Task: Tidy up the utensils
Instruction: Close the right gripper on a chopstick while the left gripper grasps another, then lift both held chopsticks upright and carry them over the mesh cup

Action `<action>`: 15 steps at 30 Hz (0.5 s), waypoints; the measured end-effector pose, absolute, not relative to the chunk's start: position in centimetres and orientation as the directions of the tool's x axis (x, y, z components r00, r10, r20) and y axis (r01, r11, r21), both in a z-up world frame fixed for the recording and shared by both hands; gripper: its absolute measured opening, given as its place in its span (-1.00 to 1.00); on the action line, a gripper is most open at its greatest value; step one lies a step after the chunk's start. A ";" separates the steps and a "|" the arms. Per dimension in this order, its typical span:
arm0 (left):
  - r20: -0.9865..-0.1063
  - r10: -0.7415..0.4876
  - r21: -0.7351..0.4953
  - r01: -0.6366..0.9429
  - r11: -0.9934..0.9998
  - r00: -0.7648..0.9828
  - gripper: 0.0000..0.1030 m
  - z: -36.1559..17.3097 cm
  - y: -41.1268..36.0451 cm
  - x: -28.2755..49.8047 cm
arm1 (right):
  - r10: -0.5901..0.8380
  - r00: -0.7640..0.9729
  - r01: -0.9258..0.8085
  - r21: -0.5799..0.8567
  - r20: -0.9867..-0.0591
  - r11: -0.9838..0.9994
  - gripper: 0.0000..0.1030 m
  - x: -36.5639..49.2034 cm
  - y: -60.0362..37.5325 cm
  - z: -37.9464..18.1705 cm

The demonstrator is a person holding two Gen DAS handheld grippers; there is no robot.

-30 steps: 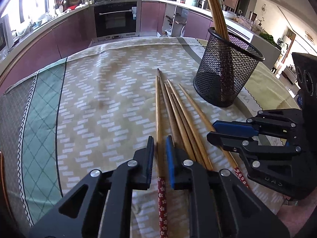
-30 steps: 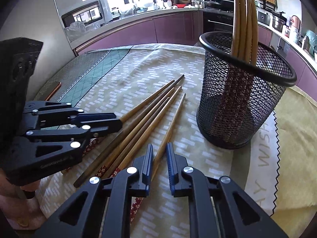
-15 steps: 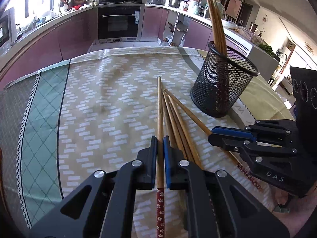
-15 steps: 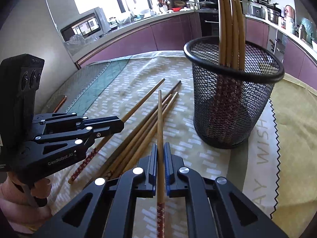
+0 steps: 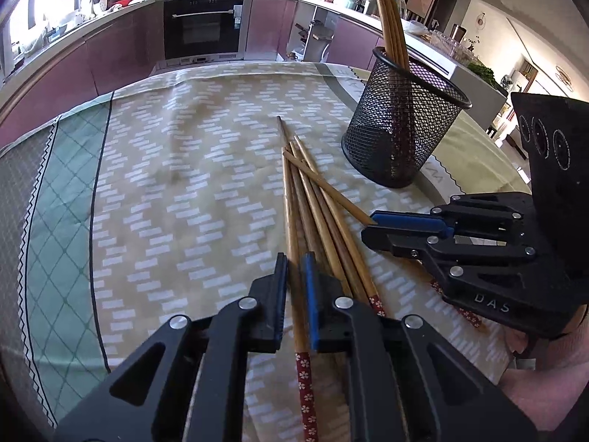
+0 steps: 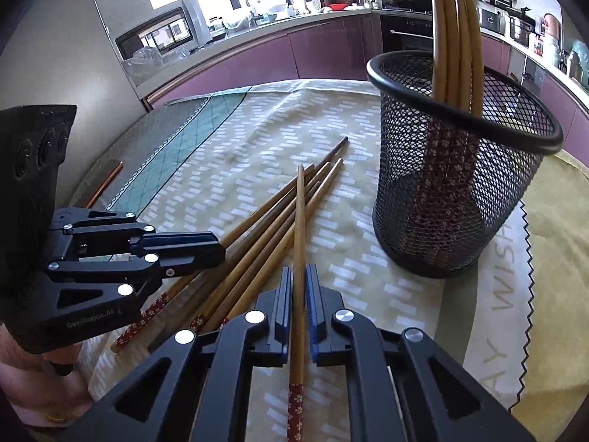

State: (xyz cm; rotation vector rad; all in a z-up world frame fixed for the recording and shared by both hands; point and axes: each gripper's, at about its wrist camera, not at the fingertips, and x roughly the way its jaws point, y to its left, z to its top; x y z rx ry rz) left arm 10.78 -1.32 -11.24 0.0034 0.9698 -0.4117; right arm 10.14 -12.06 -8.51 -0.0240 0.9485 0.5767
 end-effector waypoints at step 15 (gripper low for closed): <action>-0.786 -0.346 -0.186 0.337 0.923 0.513 -0.85 -10.6 -1.4 11.3 | 0.505 0.477 -0.497 0.253 -0.720 0.830 -0.89 8.8 -13.6 -6.9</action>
